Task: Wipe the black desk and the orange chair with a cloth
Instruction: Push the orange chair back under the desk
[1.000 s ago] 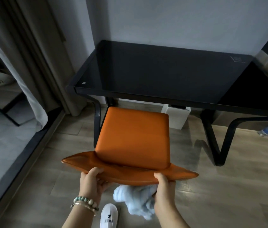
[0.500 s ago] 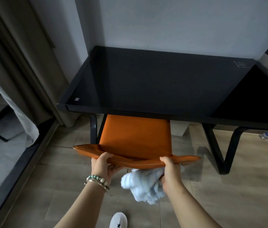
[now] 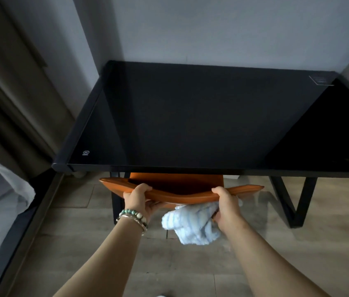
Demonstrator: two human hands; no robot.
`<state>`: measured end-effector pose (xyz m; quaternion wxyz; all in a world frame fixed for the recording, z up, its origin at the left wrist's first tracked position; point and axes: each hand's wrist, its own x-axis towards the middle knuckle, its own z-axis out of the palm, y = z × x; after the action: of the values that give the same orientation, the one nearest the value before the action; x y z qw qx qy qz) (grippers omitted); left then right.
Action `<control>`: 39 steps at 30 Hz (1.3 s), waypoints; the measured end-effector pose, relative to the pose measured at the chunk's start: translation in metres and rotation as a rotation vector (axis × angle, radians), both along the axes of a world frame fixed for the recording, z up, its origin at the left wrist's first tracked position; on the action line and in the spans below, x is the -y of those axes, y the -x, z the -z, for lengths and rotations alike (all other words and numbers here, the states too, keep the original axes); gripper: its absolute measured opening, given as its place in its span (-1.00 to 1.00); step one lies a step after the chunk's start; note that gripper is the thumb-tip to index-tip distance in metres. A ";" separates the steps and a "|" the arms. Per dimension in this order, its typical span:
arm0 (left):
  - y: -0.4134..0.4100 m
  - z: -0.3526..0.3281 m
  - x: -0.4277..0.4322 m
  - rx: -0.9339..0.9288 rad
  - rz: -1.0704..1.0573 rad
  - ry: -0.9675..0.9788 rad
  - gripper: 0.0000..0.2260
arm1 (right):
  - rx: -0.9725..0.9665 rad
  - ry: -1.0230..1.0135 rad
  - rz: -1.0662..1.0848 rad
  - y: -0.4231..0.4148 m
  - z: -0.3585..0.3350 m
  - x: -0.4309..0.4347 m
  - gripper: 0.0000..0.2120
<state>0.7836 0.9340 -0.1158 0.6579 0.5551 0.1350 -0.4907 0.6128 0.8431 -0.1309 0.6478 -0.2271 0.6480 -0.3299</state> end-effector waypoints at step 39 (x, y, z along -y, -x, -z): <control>0.042 -0.143 -0.025 1.117 1.161 0.156 -0.89 | -0.124 0.612 -0.293 0.074 -0.140 -0.068 -0.81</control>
<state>0.7418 0.9585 0.0269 0.3053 0.6523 -0.5578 -0.4125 0.5389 0.9113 0.0095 0.5494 -0.5211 0.5179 -0.3979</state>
